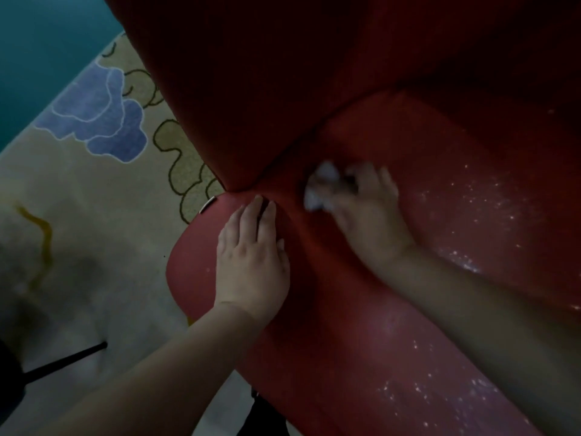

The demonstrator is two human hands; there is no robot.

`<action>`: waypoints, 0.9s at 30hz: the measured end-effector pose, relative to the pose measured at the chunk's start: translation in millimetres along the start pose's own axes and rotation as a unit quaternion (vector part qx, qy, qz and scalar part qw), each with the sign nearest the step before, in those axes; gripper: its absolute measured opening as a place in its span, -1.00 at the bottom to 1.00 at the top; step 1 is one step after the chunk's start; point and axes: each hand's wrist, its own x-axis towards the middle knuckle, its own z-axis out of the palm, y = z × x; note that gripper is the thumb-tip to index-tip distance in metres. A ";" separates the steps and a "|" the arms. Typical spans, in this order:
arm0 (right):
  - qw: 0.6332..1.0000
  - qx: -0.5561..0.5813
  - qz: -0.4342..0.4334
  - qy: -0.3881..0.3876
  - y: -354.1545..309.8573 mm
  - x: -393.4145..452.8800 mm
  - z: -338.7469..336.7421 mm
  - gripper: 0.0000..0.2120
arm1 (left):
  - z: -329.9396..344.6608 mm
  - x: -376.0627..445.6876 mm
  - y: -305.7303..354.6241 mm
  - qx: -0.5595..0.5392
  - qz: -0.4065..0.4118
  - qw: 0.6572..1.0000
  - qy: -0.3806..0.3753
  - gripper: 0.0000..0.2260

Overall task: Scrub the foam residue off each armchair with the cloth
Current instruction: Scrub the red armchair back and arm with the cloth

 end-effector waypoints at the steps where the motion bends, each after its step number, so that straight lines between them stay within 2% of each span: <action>1: 0.999 0.006 -0.033 -0.028 -0.2 -17.8 -6.6 -0.66 | -0.1 0.7 5.1 0.002 0.008 1.000 -0.006 -0.50; 3: 0.999 -0.017 -0.018 -0.039 20.2 -30.7 -22.2 -0.70 | -0.1 2.5 13.5 0.011 0.022 1.000 -0.015 -0.50; 6: 0.991 -0.072 0.096 0.055 71.1 -23.9 -41.7 -0.68 | 2.1 7.2 26.5 0.036 0.049 0.998 -0.021 -0.50; 9: 0.975 -0.038 0.199 0.095 75.1 -30.1 -41.1 -0.63 | 6.7 13.1 38.0 0.036 0.062 0.997 -0.024 -0.50; 11: 0.984 -0.001 0.160 0.073 48.6 -52.8 -32.3 -0.67 | 9.4 15.4 45.8 0.033 0.068 0.997 -0.024 -0.50; 14: 1.000 -0.009 0.022 -0.017 38.5 -94.9 -35.0 -0.65 | 11.8 18.6 55.7 0.022 0.077 0.997 -0.016 -0.50; 16: 0.997 -0.026 0.065 -0.019 65.7 -95.6 -50.1 -0.69 | 13.1 22.1 60.5 0.021 0.083 0.996 -0.009 -0.50; 20: 0.966 -0.054 0.223 0.123 119.8 -51.7 -66.5 -0.64 | 16.8 30.0 67.1 0.019 0.097 0.995 -0.005 -0.51; 22: 0.953 -0.042 0.265 0.142 114.5 -36.1 -61.6 -0.60 | 19.3 33.6 73.3 0.008 0.100 0.995 0.000 -0.51; 24: 0.967 -0.031 0.229 0.103 91.7 -41.7 -50.2 -0.59 | 20.6 36.0 81.1 -0.001 0.102 0.995 0.005 -0.51; 27: 0.991 0.007 0.130 0.039 78.4 -75.5 -48.9 -0.59 | 21.9 38.3 91.1 -0.002 0.110 0.994 0.009 -0.51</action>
